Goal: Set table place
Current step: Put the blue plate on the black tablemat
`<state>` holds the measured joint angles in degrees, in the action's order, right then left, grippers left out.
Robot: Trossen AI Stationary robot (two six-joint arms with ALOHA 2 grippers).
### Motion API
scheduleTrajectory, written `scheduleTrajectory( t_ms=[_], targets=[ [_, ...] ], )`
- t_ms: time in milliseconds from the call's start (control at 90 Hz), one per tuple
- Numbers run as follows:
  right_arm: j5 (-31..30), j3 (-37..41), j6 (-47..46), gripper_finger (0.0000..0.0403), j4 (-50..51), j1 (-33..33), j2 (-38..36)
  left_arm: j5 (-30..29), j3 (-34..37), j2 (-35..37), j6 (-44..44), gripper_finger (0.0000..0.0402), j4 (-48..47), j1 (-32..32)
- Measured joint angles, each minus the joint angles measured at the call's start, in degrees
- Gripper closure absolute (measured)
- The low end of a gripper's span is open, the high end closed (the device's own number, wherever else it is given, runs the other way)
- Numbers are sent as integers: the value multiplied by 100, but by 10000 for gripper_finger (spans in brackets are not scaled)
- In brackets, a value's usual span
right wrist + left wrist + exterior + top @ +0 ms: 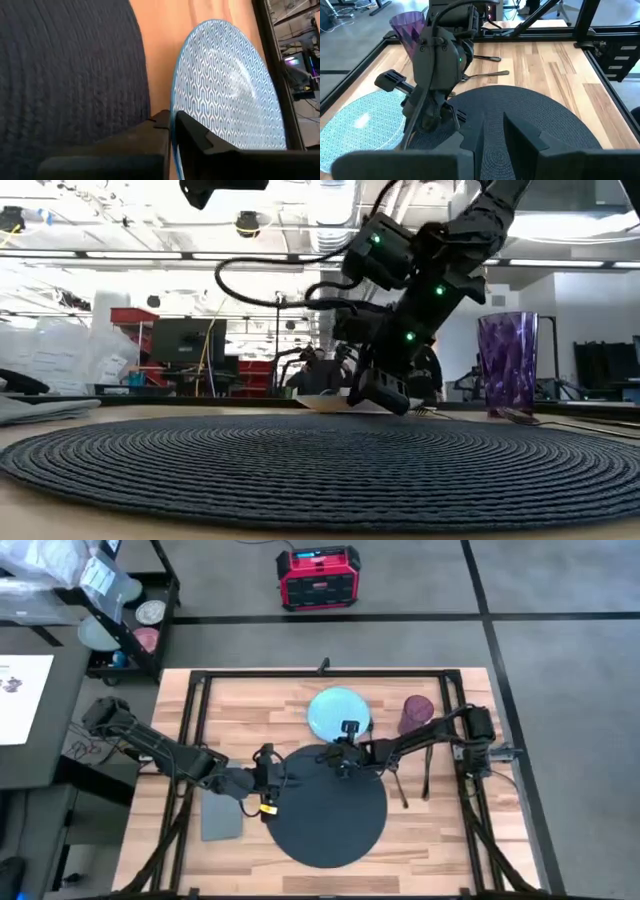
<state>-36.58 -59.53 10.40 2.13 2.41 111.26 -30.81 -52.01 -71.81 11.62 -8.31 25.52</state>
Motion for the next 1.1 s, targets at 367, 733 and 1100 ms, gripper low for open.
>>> scheduleTrajectory(
  t_ms=[367, 733, 1100],
  targets=[
    [-26, -370, -322, 402, 749, 432, -341, -16, -2, 0, -320, 343, -43, 0],
    [116, -375, -1087, 402, 1303, 1274, -933, -255, -11, 157, -534, 343, -24, -15],
    [84, -375, -1426, 402, 1319, 1611, -933, -289, -11, 151, -518, 343, -43, -48]
  ],
)
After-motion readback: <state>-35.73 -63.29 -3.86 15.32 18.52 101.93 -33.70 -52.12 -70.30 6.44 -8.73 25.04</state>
